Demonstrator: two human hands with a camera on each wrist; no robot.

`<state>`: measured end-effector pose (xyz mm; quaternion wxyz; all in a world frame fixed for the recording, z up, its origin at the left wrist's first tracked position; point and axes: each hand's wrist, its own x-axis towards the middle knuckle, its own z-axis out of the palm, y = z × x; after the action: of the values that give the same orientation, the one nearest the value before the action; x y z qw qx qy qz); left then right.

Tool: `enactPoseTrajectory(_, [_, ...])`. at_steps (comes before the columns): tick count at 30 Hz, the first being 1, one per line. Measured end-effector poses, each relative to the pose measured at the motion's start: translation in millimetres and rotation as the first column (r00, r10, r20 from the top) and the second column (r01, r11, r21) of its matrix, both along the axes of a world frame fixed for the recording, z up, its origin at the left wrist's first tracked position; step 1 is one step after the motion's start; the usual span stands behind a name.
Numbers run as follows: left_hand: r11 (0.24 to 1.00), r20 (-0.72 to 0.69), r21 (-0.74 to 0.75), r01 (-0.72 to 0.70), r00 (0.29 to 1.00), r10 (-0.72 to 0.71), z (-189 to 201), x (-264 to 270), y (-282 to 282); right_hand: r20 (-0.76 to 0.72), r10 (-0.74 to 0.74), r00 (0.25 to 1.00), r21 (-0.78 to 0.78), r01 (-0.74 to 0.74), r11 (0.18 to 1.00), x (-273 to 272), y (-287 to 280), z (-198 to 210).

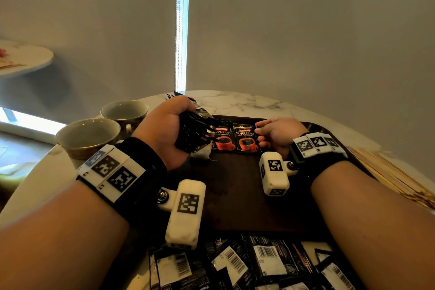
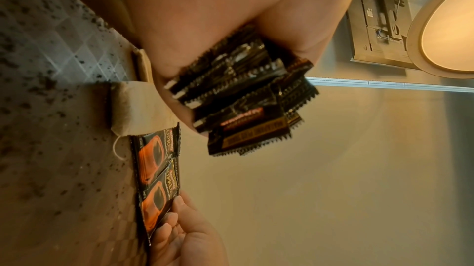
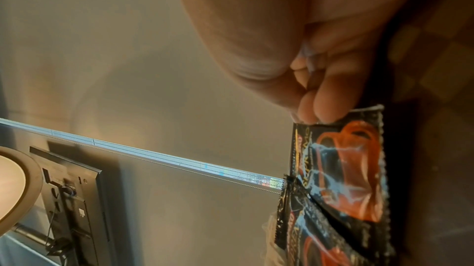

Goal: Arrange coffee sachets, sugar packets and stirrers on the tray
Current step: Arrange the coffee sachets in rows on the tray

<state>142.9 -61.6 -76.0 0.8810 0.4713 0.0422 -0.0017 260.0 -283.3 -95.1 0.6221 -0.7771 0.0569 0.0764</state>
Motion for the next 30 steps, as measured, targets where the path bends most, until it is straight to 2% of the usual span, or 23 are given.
enactPoseTrajectory(10, [1.000,0.005,0.011,0.001,1.000,-0.001,-1.3,0.9,-1.1,-0.021,-0.017,1.000,0.055,0.018,0.998,-1.0,4.6,0.3])
enactPoseTrajectory(14, [1.000,-0.008,0.014,-0.002,1.000,0.003,-1.7,0.5,-0.1,-0.035,-0.063,0.997,0.123,0.067,0.990,-0.5,3.1,1.3])
enactPoseTrajectory(21, [1.000,-0.013,-0.005,-0.003,1.000,0.003,-0.3,-0.4,0.3,-0.028,0.056,0.998,-0.130,-0.059,0.990,-10.0,0.6,11.5])
enactPoseTrajectory(25, [1.000,0.004,-0.011,-0.005,1.000,0.005,-0.9,0.1,0.7,-0.036,0.107,0.994,-0.215,-0.112,0.970,-14.6,2.7,19.4])
enactPoseTrajectory(30, [1.000,0.004,-0.013,0.010,1.000,-0.010,-0.9,0.7,1.1,-0.170,0.198,0.965,-0.275,-0.240,0.931,-21.4,7.0,22.4])
